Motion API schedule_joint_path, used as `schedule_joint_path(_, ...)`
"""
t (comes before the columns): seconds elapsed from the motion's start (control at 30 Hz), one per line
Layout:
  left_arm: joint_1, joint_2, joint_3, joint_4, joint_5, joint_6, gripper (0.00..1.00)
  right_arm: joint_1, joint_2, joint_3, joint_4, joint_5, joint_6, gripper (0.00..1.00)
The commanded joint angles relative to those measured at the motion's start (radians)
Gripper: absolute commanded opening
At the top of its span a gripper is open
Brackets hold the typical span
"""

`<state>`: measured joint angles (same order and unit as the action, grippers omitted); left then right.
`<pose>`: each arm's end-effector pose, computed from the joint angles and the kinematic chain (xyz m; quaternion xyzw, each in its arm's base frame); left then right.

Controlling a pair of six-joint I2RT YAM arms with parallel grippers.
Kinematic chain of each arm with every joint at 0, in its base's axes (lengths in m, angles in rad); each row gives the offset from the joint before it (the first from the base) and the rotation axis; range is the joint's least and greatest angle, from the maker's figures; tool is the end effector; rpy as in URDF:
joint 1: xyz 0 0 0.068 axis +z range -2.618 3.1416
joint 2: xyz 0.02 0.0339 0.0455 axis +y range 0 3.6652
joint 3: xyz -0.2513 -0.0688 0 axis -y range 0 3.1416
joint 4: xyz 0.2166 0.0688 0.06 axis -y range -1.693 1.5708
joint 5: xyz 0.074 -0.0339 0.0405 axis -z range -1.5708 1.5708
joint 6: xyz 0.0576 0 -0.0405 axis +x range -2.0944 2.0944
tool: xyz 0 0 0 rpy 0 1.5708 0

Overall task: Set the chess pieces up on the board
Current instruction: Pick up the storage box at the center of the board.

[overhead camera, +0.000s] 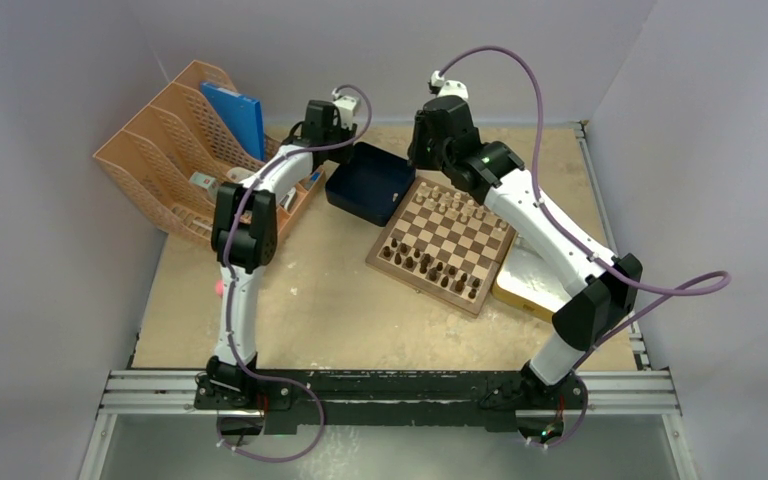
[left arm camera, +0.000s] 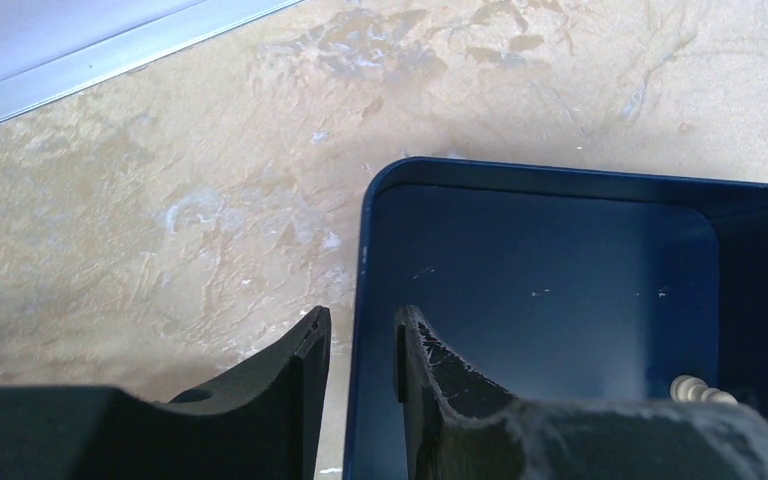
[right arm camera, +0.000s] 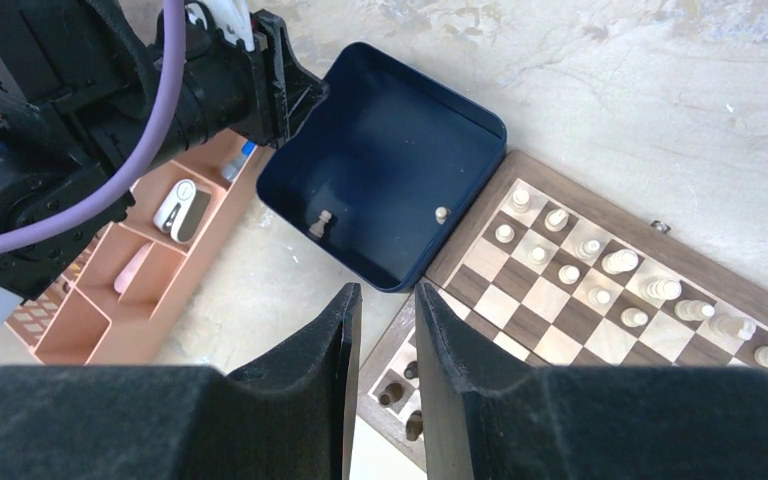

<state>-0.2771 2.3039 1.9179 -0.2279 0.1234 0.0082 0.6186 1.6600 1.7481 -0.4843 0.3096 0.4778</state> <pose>0.4969 -0.1487 0.1987 0.1541 0.8730 -0.1158 0.4480 0.3130 0.2013 0.3929 0.0274 0.8265 0.1758 0.5341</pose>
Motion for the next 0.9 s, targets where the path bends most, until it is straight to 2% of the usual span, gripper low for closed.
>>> schedule_joint_path(0.0, -0.015, 0.006, 0.001, 0.049, -0.005, 0.03, 0.28, -0.009, -0.044, 0.003, 0.01, 0.041, -0.018, 0.29)
schedule_joint_path(0.4, -0.019, 0.009, -0.001, -0.022, -0.047, 0.027, 0.3, -0.014, -0.073, -0.037, 0.022, 0.051, -0.034, 0.29)
schedule_joint_path(0.6, -0.019, -0.005, -0.022, -0.023, -0.048, 0.027, 0.19, -0.016, -0.081, -0.048, 0.03, 0.048, -0.038, 0.29)
schedule_joint_path(0.87, -0.019, 0.001, -0.023, -0.028, -0.056, 0.033, 0.17, -0.02, -0.093, -0.045, 0.033, 0.046, -0.054, 0.29)
